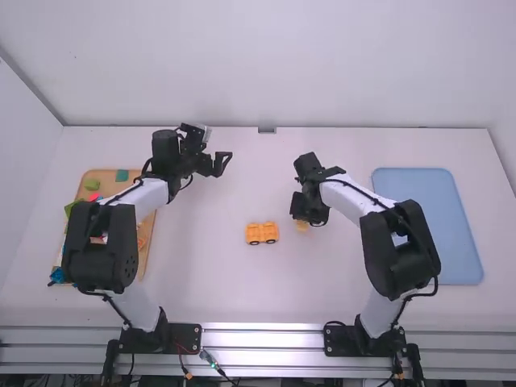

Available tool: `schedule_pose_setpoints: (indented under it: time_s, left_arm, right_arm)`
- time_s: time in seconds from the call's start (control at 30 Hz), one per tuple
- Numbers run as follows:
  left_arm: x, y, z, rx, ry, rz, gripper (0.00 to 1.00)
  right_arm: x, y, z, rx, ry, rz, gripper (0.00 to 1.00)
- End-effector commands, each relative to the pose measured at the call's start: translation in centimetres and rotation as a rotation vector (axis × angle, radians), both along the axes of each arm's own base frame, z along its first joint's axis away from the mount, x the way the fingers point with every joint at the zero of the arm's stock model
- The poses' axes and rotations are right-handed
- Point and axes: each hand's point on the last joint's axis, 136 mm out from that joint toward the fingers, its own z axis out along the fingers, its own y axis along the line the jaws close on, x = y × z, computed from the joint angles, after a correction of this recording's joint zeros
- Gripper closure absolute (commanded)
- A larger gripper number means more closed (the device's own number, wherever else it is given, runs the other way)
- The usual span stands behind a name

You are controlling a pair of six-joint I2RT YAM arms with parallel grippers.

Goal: Assemble lego blocks to make yellow taxi

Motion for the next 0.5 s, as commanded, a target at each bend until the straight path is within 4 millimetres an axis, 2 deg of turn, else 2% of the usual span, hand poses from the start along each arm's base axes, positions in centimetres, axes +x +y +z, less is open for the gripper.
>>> schedule_pose_setpoints:
  time_s: [0.0, 0.1, 0.17, 0.27, 0.37, 0.47]
  left_arm:
    - [0.0, 0.3, -0.2, -0.005, 0.008, 0.011, 0.01]
    - [-0.1, 0.3, -0.3, -0.004, 0.017, 0.011, 0.01]
    - [-0.2, 0.2, -0.5, -0.004, 0.025, 0.009, 0.01]
    - [-0.2, 0.3, -0.5, -0.005, 0.027, 0.011, 0.01]
    - [-0.2, 0.2, -0.5, -0.005, 0.026, 0.009, 0.01]
    - [-0.2, 0.2, -0.5, -0.014, 0.032, 0.015, 0.01]
  right_arm:
    - [-0.3, -1.0, -1.1, 0.027, 0.064, -0.362, 1.00]
    - [-1.0, -1.9, -1.7, 0.054, 0.133, -0.636, 1.00]
    - [-1.3, -2.1, -1.9, 0.082, 0.172, -0.742, 1.00]
    - [-1.0, -2.1, -2.1, 0.118, 0.183, -0.783, 1.00]
    - [-1.4, -2.0, -2.1, 0.164, 0.258, -0.954, 1.00]
    - [-1.5, -2.3, -2.1, 0.156, 0.271, -1.026, 1.00]
